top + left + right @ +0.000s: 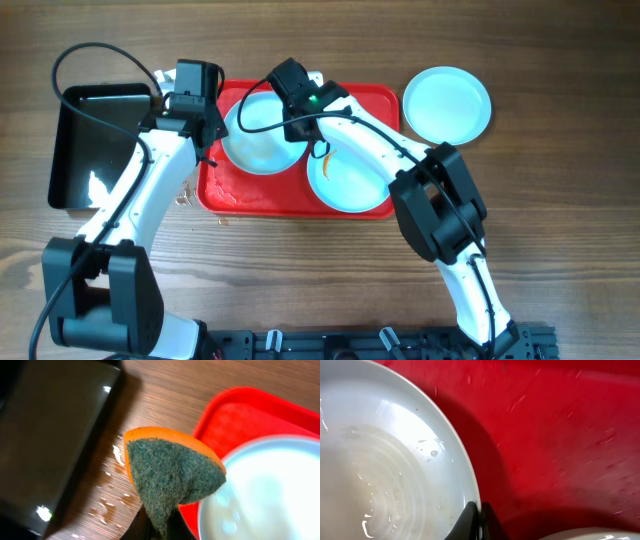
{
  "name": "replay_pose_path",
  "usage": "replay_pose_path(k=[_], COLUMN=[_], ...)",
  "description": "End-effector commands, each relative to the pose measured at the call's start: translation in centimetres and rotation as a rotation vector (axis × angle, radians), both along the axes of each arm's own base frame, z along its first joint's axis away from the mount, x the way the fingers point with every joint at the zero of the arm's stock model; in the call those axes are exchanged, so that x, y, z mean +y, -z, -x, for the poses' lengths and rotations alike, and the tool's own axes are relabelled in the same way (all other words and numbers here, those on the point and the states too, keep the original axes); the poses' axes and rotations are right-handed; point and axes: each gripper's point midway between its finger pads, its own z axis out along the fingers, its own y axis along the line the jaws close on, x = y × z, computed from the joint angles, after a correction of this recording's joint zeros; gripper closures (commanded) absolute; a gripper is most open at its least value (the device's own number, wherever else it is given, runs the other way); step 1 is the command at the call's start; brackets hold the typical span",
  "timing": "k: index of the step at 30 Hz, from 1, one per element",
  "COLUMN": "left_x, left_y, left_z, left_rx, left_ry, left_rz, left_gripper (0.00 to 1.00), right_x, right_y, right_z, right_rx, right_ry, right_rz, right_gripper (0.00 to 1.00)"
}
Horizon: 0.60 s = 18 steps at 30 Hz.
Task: Clean dirty plates on tray and stack at the side
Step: 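Lift the scrubbed plate by its rim with the right gripper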
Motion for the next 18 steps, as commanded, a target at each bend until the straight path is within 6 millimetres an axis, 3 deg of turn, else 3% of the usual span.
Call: replay_pose_path(k=[1, 5, 10, 18], left_x=[-3.6, -4.2, -4.2, -4.2], left_y=[1.4, 1.9, 1.9, 1.9], left_z=[0.6, 0.7, 0.7, 0.6], left_rx=[0.043, 0.061, 0.061, 0.057], left_ry=[0.081, 0.095, 0.095, 0.095], left_rz=[0.200, 0.230, 0.230, 0.230], left_gripper=[0.96, 0.96, 0.96, 0.95], right_x=[-2.1, -4.2, -7.1, -8.5], right_y=[-7.1, -11.6, -18.8, -24.8], right_z=[-3.3, -4.7, -5.9, -5.8], right_rx=[-0.224, -0.368, -0.559, -0.671], right_ry=[0.001, 0.018, -0.014, -0.074], right_rz=[0.112, 0.231, 0.464, 0.679], right_gripper=[0.96, 0.96, 0.96, 0.96])
